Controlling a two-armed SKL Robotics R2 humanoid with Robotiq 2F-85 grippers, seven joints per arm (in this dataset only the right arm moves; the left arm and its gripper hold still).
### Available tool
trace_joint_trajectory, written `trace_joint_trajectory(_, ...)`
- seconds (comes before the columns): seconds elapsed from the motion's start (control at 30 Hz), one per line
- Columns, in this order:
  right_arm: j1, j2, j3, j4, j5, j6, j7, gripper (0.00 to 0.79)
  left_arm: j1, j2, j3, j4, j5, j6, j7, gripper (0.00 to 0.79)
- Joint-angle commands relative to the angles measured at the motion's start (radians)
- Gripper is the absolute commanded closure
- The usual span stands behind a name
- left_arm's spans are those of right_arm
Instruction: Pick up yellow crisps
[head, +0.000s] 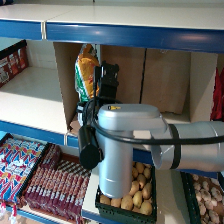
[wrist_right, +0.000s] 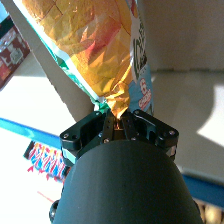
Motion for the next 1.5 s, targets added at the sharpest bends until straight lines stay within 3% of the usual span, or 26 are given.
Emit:
trace_joint_trajectory(0.03, -0.003, -0.013, -0.047, -0.019, -0.075, 0.012, -0.002, 0.783, 0.000, 0.000, 0.000, 0.000, 0.000, 0.000, 0.000, 0.785)
trace_joint_trajectory(0.4, -0.011, -0.038, -0.162, -0.062, -0.320, 0.059, 0.004, 0.783, 0.000, 0.000, 0.000, 0.000, 0.000, 0.000, 0.000, 0.785)
trace_joint_trajectory(0.63, -0.013, -0.046, -0.202, -0.076, -0.421, 0.088, 0.007, 0.783, 0.000, 0.000, 0.000, 0.000, 0.000, 0.000, 0.000, 0.785)
trace_joint_trajectory(1.03, -0.014, -0.053, -0.228, -0.083, -0.612, 0.140, -0.006, 0.784, 0.000, 0.000, 0.000, 0.000, 0.000, 0.000, 0.000, 0.785)
trace_joint_trajectory(1.5, -0.005, -0.078, -0.250, -0.083, -0.828, 0.147, -0.004, 0.785, 0.000, 0.000, 0.000, 0.000, 0.000, 0.000, 0.000, 0.785)
